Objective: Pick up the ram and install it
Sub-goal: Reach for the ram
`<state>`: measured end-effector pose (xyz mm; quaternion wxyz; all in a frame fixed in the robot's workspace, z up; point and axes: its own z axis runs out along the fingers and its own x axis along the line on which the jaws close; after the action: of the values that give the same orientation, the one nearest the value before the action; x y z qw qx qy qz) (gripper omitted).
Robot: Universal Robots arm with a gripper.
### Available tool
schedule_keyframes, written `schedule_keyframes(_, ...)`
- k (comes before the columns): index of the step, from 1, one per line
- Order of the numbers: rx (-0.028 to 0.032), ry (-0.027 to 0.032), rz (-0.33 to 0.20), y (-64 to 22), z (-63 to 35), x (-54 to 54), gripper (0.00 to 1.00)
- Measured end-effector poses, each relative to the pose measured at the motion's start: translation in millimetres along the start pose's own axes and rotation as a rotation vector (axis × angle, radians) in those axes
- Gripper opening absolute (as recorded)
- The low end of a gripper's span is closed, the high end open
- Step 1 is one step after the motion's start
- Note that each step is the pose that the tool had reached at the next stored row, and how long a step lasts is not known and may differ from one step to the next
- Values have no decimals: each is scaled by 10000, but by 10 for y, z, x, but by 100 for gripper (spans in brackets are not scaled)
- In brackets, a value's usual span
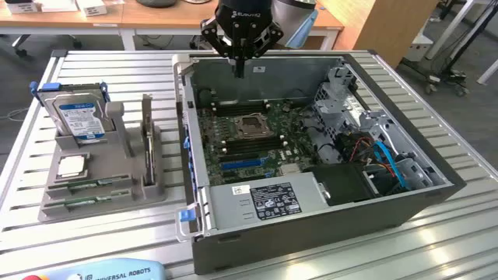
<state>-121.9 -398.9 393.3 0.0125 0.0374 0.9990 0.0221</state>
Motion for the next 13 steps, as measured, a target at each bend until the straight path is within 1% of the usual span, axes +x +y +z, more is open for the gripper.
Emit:
schedule_keyframes(9,0,0,0,0,0,0,10)
schedule_keyframes(13,1,0,0,-1,-1,17,10)
